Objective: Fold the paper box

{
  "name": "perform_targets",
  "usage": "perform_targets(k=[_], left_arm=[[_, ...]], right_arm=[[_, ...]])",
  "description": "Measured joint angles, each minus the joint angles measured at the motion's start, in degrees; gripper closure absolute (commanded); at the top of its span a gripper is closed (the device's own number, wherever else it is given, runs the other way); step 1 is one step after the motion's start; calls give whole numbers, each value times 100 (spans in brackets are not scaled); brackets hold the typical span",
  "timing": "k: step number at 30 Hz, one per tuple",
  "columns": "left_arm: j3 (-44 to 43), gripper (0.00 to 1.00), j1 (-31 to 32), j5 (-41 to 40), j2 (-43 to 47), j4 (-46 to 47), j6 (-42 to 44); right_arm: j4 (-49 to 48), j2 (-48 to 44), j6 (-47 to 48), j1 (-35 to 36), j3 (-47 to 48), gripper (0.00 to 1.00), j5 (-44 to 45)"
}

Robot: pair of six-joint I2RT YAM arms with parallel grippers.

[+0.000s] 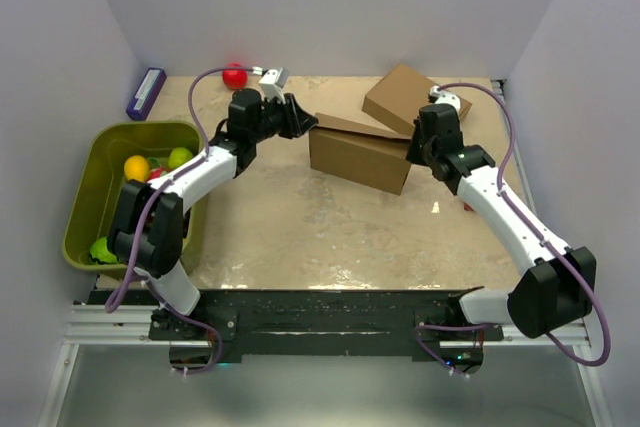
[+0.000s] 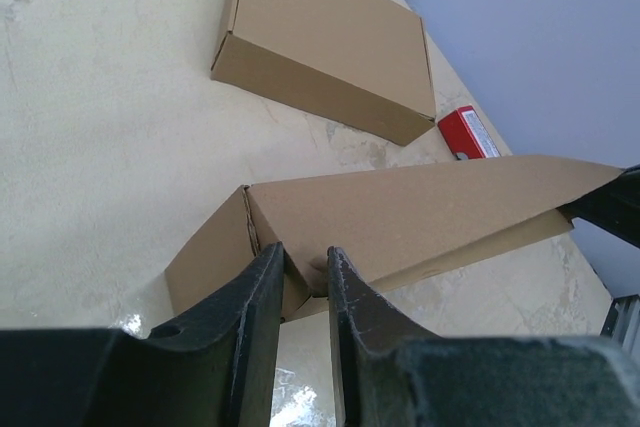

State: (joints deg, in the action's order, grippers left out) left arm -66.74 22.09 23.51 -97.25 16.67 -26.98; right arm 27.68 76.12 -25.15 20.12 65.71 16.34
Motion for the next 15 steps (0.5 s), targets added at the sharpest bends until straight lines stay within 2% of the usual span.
perform_targets(k=[3, 5, 6, 9, 15], left_arm=[[-52, 73, 2, -42, 17, -127, 20], [-109, 73, 4, -72, 22, -240, 52], [-138, 73, 7, -85, 22, -293, 61], [-258, 73, 9, -129, 22, -509, 103], [-389, 73, 20, -192, 20, -767, 157]], right_arm=[[24, -13, -63, 17, 46, 40, -133], [264, -15, -68, 50, 68, 34, -299], [315, -17, -92, 55, 74, 27, -350], [800, -42, -35, 59, 208, 19, -597], [1646, -168, 83, -81, 516, 14, -1064]])
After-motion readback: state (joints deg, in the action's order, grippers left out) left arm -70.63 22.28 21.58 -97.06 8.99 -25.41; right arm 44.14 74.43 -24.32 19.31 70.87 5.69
